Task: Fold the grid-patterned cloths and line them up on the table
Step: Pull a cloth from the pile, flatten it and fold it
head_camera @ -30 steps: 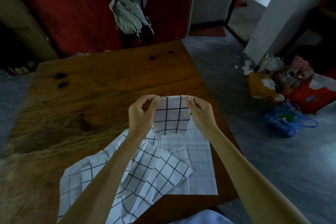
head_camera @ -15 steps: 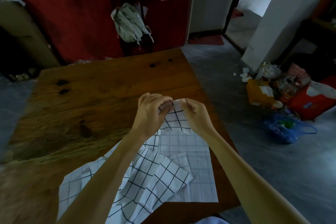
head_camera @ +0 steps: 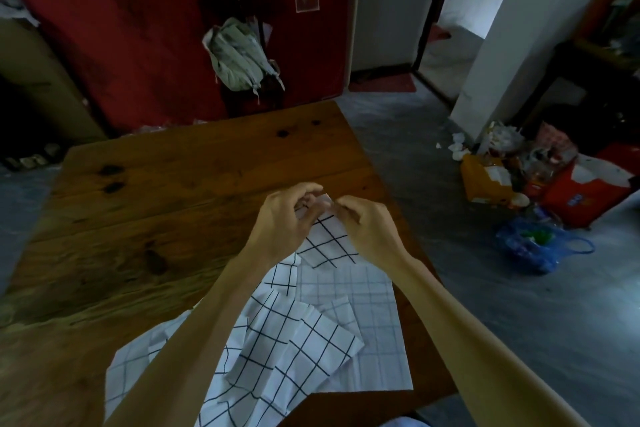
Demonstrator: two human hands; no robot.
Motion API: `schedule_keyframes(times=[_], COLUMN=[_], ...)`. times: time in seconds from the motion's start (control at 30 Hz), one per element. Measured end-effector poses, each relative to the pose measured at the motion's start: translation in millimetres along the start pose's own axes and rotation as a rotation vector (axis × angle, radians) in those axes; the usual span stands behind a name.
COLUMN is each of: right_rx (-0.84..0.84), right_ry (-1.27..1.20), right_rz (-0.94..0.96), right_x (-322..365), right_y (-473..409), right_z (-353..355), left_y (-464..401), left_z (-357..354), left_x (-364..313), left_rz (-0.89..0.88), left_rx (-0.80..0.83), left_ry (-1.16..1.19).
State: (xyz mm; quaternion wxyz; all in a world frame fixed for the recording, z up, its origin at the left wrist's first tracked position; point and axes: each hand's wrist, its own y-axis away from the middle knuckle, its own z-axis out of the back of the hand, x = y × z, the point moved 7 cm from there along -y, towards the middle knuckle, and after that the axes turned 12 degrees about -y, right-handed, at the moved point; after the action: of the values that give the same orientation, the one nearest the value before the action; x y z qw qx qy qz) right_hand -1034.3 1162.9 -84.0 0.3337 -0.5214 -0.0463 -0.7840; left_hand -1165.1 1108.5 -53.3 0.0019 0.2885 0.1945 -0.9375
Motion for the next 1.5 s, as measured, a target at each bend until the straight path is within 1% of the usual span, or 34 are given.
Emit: schedule_keyframes(times=[0.07,0.17,0.3,0.5,0.6,0.7,0.8,0.9,1.0,1.17,1.3,1.43,1.5], right_rx=[0.021,0.052,0.041,0.045,0.056,0.049,0.035,0.021,0.041,0.065,0.126,0.253,0.272], right_ry=[0.063,0.109,0.074,0.038,0.055,0.044,-0.007,0.033,0.076,0.077,0.146,0.231,0.216], right_rz=[0.037,0.050,0.030,0.006,-0.022,-0.055,-0.015,0.001,-0.037,-0.126,-0.206,-0.321,-0.342], right_x=[4.7,6.4,-3.1,-9.7,-16.5,-16.7,-2.4,-3.7,-22.2,-51.2,-70.1,-88.5,-86.2], right_y=[-3.1,-5.7,0.3,4.5,1.8,-0.1,-3.2,-4.2,5.2,24.6,35.2,42.0,39.3], right_z=[-0.8,-3.3,0.7,0.1,-1.1,-3.0,-6.4,-3.2,-0.5,0.8,1.2,-3.9,-7.4], left_y=[-4.4,-7.1,-4.0,0.9,0.7,-0.2,-2.1,-3.7,-5.3,-5.9,-5.5,2.6,5.7], left_z=[0.3,4.1,13.7,14.8,10.1,1.3,-4.3,2.6,9.5,13.2,17.6,4.4,-4.8], left_x=[-5.9,-5.6,1.2,14.7,13.2,6.3,0.1,3.5,10.2,21.4,37.6,34.7,31.3], left_rz=[-0.045,-0.035,-0.004,0.041,0.054,0.043,0.027,0.044,0.057,0.096,0.169,0.100,0.075], left_rx=[-0.003,-0.048,-0.162,-0.224,-0.206,-0.123,-0.071,-0.119,-0.133,-0.140,-0.182,-0.120,-0.085], left_ry=[-0.015,0.004,0.003,0.015,0.016,0.017,0.035,0.062,0.079,0.078,0.042,-0.028,-0.052])
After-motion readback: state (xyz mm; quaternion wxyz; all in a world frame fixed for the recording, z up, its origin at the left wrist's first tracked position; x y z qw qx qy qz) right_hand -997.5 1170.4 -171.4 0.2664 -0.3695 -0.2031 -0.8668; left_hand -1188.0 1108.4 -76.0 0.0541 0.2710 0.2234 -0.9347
